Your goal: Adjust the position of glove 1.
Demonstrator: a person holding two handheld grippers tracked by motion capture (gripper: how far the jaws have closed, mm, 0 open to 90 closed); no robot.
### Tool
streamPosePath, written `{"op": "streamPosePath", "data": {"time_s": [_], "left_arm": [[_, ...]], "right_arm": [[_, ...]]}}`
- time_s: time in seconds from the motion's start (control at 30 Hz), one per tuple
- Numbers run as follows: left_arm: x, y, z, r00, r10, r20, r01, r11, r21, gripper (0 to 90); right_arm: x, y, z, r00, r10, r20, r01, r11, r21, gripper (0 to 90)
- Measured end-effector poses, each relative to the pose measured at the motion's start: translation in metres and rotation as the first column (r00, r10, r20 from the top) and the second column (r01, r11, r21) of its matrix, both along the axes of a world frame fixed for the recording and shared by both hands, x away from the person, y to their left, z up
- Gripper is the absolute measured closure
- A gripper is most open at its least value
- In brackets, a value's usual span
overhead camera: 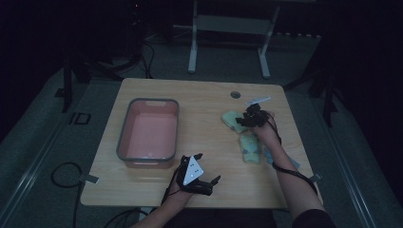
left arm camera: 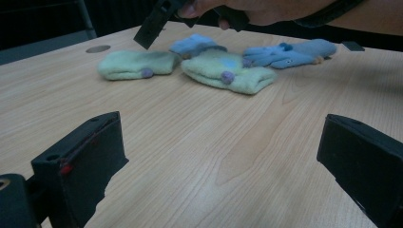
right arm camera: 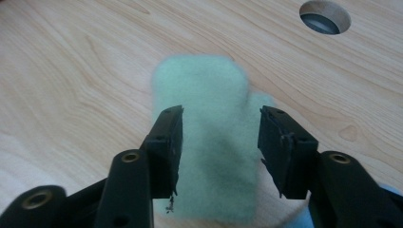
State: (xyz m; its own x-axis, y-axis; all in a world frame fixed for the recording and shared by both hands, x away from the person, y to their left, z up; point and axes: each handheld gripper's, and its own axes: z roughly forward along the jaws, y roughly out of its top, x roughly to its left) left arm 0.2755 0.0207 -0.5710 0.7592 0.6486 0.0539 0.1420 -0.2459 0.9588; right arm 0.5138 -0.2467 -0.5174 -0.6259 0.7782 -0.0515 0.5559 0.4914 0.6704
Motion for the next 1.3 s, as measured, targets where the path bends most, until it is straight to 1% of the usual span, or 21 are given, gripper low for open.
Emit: {"op": "streamPosePath", "data": {"time_s": [0.07, 0.2, 0.23, 0.3, 0.37, 0.4, 0.47, 0.5, 0.57, 0.63, 0.67, 0.83, 0.87, 0.9, 0.97, 1.07, 1.1, 1.2, 1.23, 1.27, 1.3], "left_arm": [[0.0, 0.0, 0.0, 1.0, -0.001, 0.001, 0.001, 1.0, 0.001, 2.1], [0.0, 0.0, 0.0, 1.0, -0.001, 0.002, 0.001, 1.0, 0.004, 2.1], [0.0, 0.0, 0.0, 1.0, -0.002, 0.0, 0.002, 1.0, 0.005, 2.1], [0.0, 0.0, 0.0, 1.0, -0.003, 0.0, 0.003, 1.0, 0.005, 2.1], [0.0, 0.0, 0.0, 1.0, -0.004, -0.003, 0.004, 1.0, 0.005, 2.1], [0.0, 0.0, 0.0, 1.0, -0.004, -0.003, 0.004, 1.0, 0.006, 2.1], [0.0, 0.0, 0.0, 1.0, -0.005, 0.0, 0.005, 0.9999, 0.009, 2.1], [0.0, -0.001, 0.0, 1.0, -0.004, 0.001, 0.004, 0.9999, 0.01, 2.1], [0.0, 0.0, 0.0, 1.0, -0.005, 0.002, 0.005, 0.9999, 0.01, 2.1], [0.0, 0.0, 0.0, 1.0, -0.004, -0.001, 0.004, 1.0, 0.005, 2.1], [0.0, 0.0, 0.0, 1.0, -0.004, -0.003, 0.004, 1.0, 0.003, 2.1], [0.0, 0.0, 0.0, 1.0, -0.003, -0.004, 0.003, 1.0, 0.002, 2.1], [0.0, 0.0, 0.0, 1.0, -0.004, -0.003, 0.004, 1.0, 0.003, 2.1], [0.0, 0.0, 0.0, 1.0, -0.003, -0.004, 0.003, 1.0, 0.003, 2.1], [0.0, 0.0, 0.0, 1.0, -0.002, -0.005, 0.002, 1.0, 0.002, 2.1], [0.0, 0.0, 0.0, 1.0, -0.002, -0.005, 0.002, 1.0, 0.002, 2.1], [0.0, 0.0, 0.0, 1.0, -0.002, -0.004, 0.002, 1.0, 0.002, 2.1], [0.0, 0.0, 0.0, 1.0, 0.001, -0.004, -0.001, 1.0, 0.003, 2.1], [0.0, 0.0, 0.0, 1.0, 0.001, -0.004, -0.001, 1.0, 0.003, 2.1], [0.0, 0.0, 0.0, 1.0, 0.001, -0.004, -0.001, 1.0, 0.003, 2.1], [0.0, 0.0, 0.0, 1.0, 0.003, -0.003, -0.003, 1.0, 0.002, 2.1]], "right_arm": [[0.003, 0.001, -0.003, 0.9998, 0.002, -0.019, -0.002, 1.0, 0.009, 50.3], [0.006, 0.002, -0.012, 0.9998, -0.006, -0.021, 0.005, 0.999, -0.034, 50.5], [0.007, 0.002, -0.014, 0.9995, -0.013, -0.03, 0.012, 0.999, -0.031, 50.5], [0.007, 0.0, -0.018, 0.999, -0.014, -0.041, 0.014, 1.0, -0.006, 51.7], [0.008, 0.0, -0.023, 0.9987, -0.017, -0.048, 0.017, 1.0, -0.009, 51.9], [0.008, -0.001, -0.025, 0.9984, -0.018, -0.054, 0.017, 1.0, -0.002, 52.0], [0.008, -0.001, -0.025, 0.9983, -0.02, -0.055, 0.02, 1.0, 0.001, 52.7], [0.008, 0.0, -0.026, 0.9974, -0.021, -0.069, 0.021, 1.0, 0.002, 55.8], [0.007, 0.001, -0.026, 0.9971, -0.022, -0.072, 0.022, 1.0, 0.001, 60.1], [0.007, 0.002, -0.026, 0.9971, -0.021, -0.073, 0.021, 1.0, -0.001, 67.0], [0.006, 0.004, -0.026, 0.9961, -0.028, -0.084, 0.029, 1.0, 0.004, 70.1], [0.007, 0.008, -0.024, 0.9925, -0.054, -0.11, 0.057, 0.998, 0.021, 74.1], [0.006, 0.009, -0.023, 0.9915, -0.062, -0.115, 0.064, 0.998, 0.021, 75.7], [0.003, 0.011, -0.018, 0.9915, -0.079, -0.103, 0.083, 0.996, 0.028, 82.4], [0.0, 0.014, -0.011, 0.9913, -0.087, -0.099, 0.091, 0.995, 0.035, 83.2], [-0.004, 0.017, -0.005, 0.9923, -0.081, -0.094, 0.085, 0.996, 0.037, 83.4], [-0.009, 0.02, 0.002, 0.9916, -0.088, -0.095, 0.094, 0.994, 0.058, 83.5], [-0.019, 0.024, 0.013, 0.9919, -0.092, -0.088, 0.099, 0.991, 0.085, 83.5], [-0.019, 0.024, 0.013, 0.9919, -0.092, -0.088, 0.099, 0.991, 0.085, 83.5], [-0.023, 0.025, 0.017, 0.9917, -0.094, -0.087, 0.103, 0.989, 0.105, 83.5], [-0.038, 0.028, 0.026, 0.9911, -0.102, -0.085, 0.114, 0.983, 0.145, 83.5]]}}
